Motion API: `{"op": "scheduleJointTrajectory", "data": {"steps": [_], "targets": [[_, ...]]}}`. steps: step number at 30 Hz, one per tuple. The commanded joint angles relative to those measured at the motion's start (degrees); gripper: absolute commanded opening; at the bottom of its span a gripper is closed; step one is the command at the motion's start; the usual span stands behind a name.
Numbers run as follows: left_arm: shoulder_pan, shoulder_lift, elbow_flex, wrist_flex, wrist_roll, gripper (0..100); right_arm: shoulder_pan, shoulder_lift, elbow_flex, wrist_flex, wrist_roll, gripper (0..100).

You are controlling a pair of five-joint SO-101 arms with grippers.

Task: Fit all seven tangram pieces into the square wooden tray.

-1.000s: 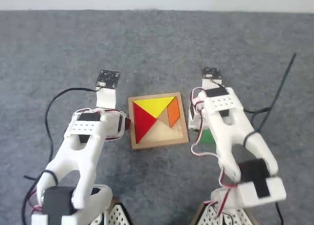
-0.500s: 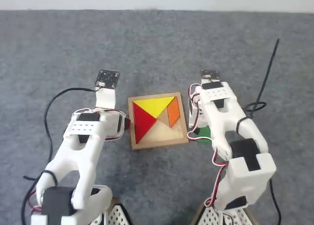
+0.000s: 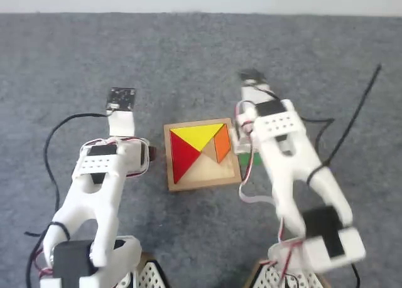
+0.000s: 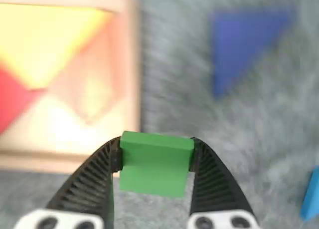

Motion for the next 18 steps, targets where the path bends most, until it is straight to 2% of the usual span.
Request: {"op": "scheduleJointTrajectory", "data": {"steps": [1,5,7,12,18], "targets": [[-0.6,-2.0,-2.1,-1.4,1.0,23,-6.5,-9.3,-1.5,-0.3,10.5,0.6],[-1.2,-2.1,-2.2,-1.4,1.2,23,-11.9,-5.1,-5.9,0.4,20.3,0.6],[-3.8,-2.1,-2.9,-1.5,1.3,23,-14.2,-0.9,-8.4,1.2,24.3,0.6],[-9.6,-2.1,-4.1,-1.3,3.8,23,-17.7,8.7,-13.1,1.5,29.5,0.6],[-10.5,-2.1,-5.0,-1.2,4.0,23,-20.4,13.6,-14.2,1.1,34.7,0.6]]}}
